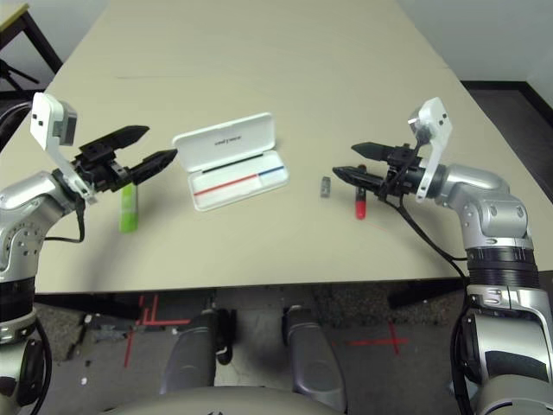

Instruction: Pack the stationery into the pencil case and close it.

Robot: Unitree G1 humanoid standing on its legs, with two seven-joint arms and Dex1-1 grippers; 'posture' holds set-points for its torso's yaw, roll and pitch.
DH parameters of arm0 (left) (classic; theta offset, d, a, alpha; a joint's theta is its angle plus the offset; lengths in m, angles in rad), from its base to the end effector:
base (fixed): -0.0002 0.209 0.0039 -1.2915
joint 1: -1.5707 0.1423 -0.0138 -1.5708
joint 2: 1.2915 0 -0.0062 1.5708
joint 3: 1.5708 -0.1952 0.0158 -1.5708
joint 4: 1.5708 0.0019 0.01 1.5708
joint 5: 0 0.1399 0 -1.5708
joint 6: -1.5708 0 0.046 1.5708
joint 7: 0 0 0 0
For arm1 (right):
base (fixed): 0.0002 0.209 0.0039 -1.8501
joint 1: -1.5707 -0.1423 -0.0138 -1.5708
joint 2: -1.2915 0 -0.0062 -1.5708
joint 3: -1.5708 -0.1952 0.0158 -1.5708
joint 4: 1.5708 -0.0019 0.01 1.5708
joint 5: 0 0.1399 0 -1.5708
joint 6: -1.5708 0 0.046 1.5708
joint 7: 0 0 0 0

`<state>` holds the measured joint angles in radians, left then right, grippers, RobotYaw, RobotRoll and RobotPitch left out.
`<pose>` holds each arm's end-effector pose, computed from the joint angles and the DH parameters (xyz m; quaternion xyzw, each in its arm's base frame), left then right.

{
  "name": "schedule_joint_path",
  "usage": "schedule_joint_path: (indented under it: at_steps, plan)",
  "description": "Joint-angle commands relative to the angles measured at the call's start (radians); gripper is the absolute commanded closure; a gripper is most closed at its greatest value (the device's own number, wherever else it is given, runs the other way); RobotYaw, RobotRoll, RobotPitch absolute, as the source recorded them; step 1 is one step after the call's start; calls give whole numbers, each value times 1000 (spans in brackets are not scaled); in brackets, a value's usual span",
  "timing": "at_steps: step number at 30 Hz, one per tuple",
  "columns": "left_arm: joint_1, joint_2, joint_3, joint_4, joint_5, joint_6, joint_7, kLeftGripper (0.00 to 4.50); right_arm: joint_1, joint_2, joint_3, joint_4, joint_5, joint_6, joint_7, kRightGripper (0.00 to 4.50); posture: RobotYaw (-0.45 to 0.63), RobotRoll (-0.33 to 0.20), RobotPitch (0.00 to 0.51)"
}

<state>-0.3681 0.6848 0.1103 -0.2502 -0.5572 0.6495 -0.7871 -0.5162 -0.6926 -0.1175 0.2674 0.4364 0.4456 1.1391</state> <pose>0.2499 0.2459 0.1808 0.0741 0.0415 -0.4191 0.9040 0.2877 -0.2954 0.1590 -0.0337 0.0805 0.4552 0.8861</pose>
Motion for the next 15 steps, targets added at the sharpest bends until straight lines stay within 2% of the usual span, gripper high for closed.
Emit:
schedule_joint_path:
  at_steps: [1, 8, 15]
  plan:
    - [-6, 16, -112, -49, 15, 73, -26, 55, 6, 8, 27, -6, -21, -15, -6, 0, -53, 0, 162]
    - [-67, 0, -300, 15, 140, 72, -36, 55, 0, 23, 44, 25, -51, -45, -21, 0, -59, 0, 165]
    - [-115, -21, -391, 101, 237, 63, -47, 55, 8, 41, 47, 16, -67, -51, -37, 0, -70, 0, 169]
